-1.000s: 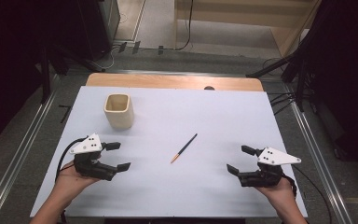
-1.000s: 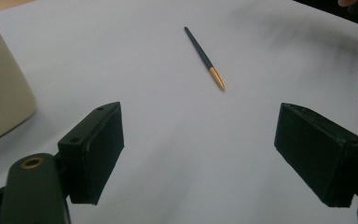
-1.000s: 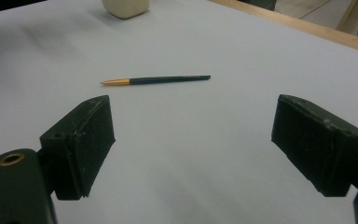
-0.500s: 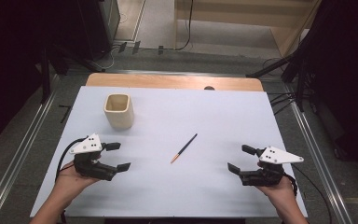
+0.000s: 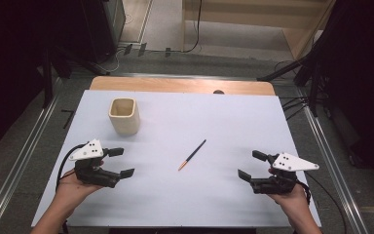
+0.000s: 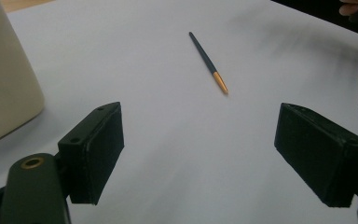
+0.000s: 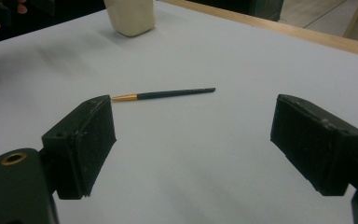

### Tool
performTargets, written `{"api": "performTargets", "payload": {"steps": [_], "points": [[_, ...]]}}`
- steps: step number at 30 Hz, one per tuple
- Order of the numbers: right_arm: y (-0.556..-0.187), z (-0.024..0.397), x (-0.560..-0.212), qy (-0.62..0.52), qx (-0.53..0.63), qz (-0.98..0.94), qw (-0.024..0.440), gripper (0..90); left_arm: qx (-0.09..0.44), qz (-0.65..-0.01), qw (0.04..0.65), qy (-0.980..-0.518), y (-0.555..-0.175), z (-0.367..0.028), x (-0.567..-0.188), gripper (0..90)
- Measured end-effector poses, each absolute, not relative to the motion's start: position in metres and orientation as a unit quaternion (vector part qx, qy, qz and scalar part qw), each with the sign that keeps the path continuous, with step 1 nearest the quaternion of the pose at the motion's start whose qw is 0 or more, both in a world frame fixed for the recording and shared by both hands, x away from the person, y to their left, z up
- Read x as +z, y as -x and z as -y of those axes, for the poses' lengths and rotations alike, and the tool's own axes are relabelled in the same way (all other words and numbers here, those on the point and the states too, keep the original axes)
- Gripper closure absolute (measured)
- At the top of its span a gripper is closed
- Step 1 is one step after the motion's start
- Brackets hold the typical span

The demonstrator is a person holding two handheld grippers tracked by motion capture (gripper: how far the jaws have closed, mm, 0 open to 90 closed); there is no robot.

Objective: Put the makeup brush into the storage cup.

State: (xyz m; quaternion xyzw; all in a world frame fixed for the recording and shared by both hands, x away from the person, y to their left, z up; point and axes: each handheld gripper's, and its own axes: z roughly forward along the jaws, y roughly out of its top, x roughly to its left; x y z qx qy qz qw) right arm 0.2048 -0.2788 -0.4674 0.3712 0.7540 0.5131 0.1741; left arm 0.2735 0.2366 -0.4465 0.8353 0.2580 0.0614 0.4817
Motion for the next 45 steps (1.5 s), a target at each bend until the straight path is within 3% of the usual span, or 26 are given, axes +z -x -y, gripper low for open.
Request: {"api": "performTargets", "payload": {"steps": [25,45], "points": [[-0.205,0.278,-0.468,-0.375,0.507,-0.755,0.179,14.0,0.069,-0.264,0.484,-0.831,-0.276,-0.23,-0.444,16.7],[-0.206,0.275,-0.472,-0.383,0.485,-0.766,0.179,13.8,0.068,-0.26,0.45,-0.852,-0.291,-0.205,-0.441,16.7]]}}
